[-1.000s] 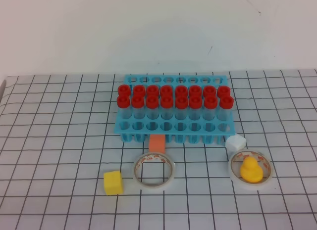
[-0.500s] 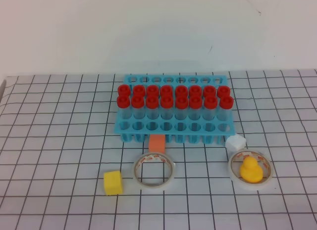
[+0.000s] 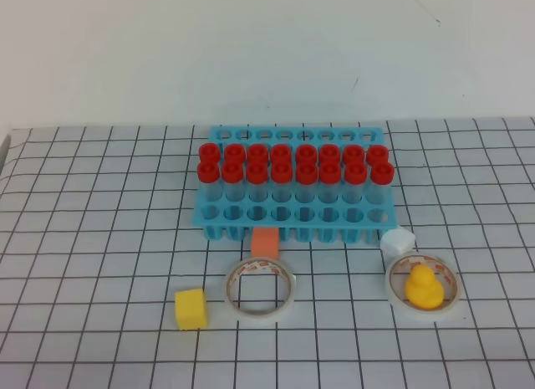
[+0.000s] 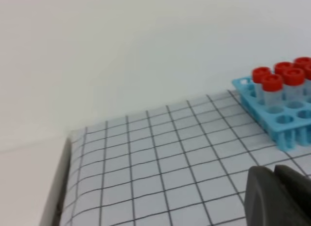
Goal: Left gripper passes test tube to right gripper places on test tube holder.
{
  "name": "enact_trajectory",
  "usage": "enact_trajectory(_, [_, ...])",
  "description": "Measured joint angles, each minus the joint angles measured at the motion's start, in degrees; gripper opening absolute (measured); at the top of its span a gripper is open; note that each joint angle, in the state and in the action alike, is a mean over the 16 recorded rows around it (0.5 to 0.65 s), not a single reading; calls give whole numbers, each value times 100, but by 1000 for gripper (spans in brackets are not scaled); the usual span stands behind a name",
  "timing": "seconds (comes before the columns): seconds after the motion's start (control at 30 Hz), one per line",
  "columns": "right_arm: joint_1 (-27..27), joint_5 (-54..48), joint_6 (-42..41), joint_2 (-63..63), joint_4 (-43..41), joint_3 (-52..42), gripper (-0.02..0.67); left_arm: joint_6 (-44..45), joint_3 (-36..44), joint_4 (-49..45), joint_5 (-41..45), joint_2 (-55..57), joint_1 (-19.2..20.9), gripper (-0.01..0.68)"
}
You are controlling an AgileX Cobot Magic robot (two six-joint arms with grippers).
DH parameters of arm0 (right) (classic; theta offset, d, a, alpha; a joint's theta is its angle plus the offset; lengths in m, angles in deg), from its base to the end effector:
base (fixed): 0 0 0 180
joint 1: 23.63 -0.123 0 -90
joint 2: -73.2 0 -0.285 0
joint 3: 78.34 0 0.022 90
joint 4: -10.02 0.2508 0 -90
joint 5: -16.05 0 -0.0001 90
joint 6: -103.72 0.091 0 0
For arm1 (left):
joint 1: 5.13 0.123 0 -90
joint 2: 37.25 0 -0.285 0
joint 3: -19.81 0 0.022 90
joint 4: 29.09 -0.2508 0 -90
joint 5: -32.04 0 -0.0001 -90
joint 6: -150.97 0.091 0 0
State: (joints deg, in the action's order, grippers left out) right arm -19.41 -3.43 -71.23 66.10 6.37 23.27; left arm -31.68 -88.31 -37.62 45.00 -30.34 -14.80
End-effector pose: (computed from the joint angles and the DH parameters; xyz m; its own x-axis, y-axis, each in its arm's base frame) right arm 0.0531 -0.0059 0.1763 -0.2543 0.0469 -0.9660 0.1012 0.9946 0.0217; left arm 0.0495 -0.0054 0.2250 -0.0142 0.1025 -0.9946 0.1372 0.9855 0.0996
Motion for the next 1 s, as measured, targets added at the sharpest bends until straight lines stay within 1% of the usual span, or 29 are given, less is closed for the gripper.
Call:
enact_trajectory(0.17, [0,-2,0,0,0,0,-1,274,344,446,-450,0,509,-1])
enact_trajectory(0.33, [0,-2,0,0,0,0,-1,482,561,752,-584,0,793,-1])
enact_trajectory(0.6, [0,-2,0,0,0,0,-1,1083,644,1263,-208,0,955,-1])
enact_trajectory(0.77, [0,-2,0,0,0,0,-1,1507,641,1569,132,0,967,-1])
enact_trajectory(1.0, [0,-2,0,0,0,0,-1,1753,638,1843,407,0,967,-1])
